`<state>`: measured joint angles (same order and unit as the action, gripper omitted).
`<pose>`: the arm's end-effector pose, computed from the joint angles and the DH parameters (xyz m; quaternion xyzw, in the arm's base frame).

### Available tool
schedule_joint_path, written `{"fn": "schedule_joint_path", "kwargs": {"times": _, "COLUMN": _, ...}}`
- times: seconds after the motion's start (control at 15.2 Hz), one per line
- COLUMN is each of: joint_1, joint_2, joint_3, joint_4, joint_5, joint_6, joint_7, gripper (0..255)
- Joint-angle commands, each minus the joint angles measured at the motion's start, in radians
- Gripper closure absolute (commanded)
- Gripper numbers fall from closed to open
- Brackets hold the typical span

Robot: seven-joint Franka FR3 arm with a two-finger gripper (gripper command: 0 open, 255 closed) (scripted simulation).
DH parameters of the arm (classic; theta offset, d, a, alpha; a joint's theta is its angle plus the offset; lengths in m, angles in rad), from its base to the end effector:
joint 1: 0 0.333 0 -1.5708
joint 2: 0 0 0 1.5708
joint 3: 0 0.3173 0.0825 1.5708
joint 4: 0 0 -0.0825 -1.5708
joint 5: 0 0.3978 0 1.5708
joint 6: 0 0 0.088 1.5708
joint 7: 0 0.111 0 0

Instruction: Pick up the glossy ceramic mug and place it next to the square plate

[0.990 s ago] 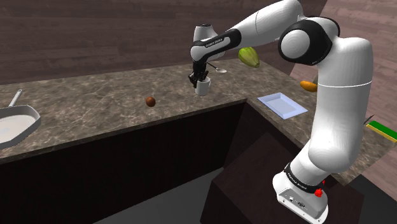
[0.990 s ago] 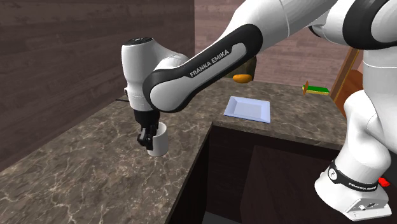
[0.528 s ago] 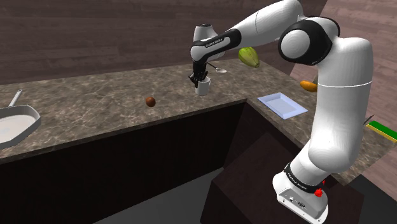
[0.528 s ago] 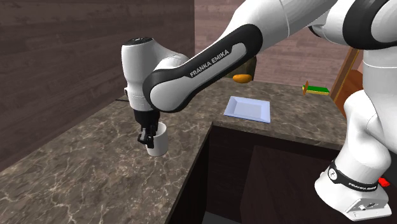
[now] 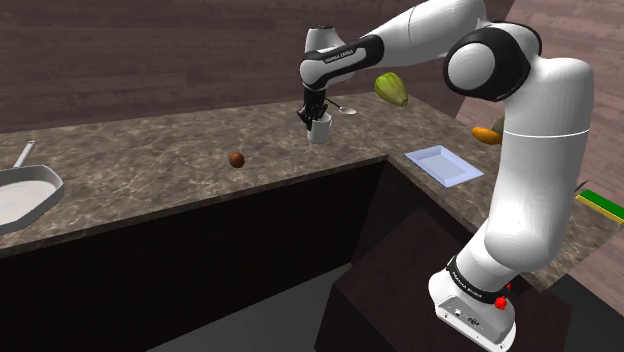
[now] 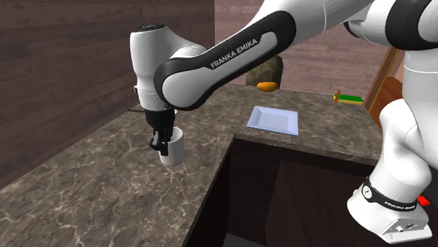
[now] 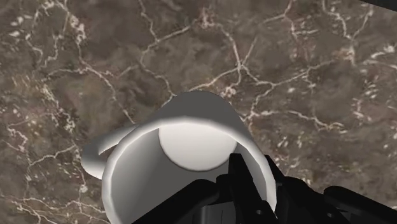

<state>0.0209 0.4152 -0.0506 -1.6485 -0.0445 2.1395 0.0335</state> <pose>0.6889 -0.0188 0.3709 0.9987 -0.0178 0.0381 0.0292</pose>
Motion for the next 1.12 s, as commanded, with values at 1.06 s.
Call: {"fn": "schedule_joint_path", "kwargs": {"times": 1.06, "joint_1": 0.001, "joint_2": -0.057, "joint_3": 0.000, "joint_4": 0.159, "joint_5": 0.002, "joint_6": -0.216, "joint_7": -0.010, "gripper": 255}}
